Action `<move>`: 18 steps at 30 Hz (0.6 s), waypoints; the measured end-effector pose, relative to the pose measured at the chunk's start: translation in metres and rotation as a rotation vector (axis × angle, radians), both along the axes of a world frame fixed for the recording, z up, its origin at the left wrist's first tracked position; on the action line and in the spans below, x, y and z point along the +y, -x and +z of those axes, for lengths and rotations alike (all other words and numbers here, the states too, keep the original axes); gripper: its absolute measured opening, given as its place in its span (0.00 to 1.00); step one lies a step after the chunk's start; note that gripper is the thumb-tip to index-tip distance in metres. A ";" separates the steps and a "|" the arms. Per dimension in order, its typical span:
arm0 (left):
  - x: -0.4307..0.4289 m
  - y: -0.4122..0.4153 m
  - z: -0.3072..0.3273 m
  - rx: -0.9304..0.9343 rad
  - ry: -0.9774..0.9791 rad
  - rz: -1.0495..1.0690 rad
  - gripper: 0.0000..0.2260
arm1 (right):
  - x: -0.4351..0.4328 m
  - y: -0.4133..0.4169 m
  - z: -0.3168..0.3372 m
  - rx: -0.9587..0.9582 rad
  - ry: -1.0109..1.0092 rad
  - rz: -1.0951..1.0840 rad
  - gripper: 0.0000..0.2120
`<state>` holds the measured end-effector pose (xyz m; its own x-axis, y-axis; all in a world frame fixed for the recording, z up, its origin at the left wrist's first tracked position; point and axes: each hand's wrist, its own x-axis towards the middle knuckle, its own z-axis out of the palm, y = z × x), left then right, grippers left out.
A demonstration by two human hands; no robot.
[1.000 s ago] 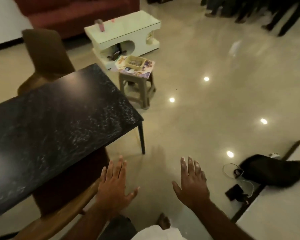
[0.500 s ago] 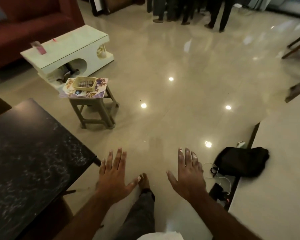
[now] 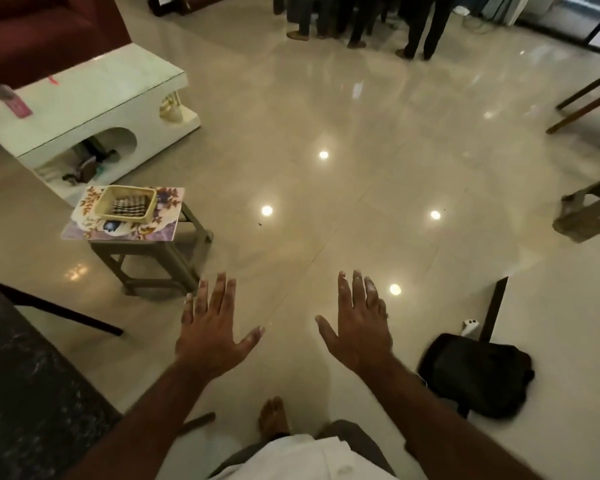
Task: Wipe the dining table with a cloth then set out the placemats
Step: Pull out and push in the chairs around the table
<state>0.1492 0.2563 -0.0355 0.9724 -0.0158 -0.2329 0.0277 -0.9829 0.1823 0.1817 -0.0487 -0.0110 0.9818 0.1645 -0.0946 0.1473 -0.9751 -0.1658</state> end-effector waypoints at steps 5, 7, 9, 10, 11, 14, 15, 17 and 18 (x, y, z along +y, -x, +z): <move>0.009 -0.090 0.000 -0.007 -0.022 0.031 0.55 | 0.013 -0.104 -0.004 -0.038 -0.028 0.059 0.46; 0.011 -0.132 -0.002 -0.025 -0.019 0.058 0.55 | 0.016 -0.151 -0.008 -0.050 -0.049 0.085 0.47; 0.013 -0.168 -0.003 -0.045 -0.032 0.068 0.54 | 0.020 -0.195 -0.012 -0.071 -0.049 0.125 0.47; 0.014 -0.187 -0.002 -0.046 -0.037 0.074 0.54 | 0.022 -0.218 -0.013 -0.069 -0.051 0.135 0.47; 0.014 -0.205 -0.001 -0.056 -0.039 0.083 0.54 | 0.024 -0.241 -0.013 -0.069 -0.058 0.145 0.48; 0.019 -0.257 0.007 -0.089 -0.040 0.148 0.54 | 0.036 -0.306 -0.011 -0.097 -0.081 0.198 0.48; 0.022 -0.273 0.009 -0.099 -0.037 0.173 0.54 | 0.041 -0.326 -0.010 -0.108 -0.071 0.222 0.49; 0.026 -0.297 0.012 -0.100 -0.028 0.197 0.54 | 0.051 -0.363 -0.009 -0.089 -0.060 0.273 0.50; 0.028 -0.307 0.013 -0.112 -0.027 0.212 0.54 | 0.056 -0.378 -0.008 -0.083 -0.067 0.291 0.50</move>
<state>0.4560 0.2843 -0.0225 0.9731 0.1959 -0.1210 0.2147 -0.9619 0.1691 0.5598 0.0077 -0.0192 0.8967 0.4426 0.0045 0.4341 -0.8774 -0.2041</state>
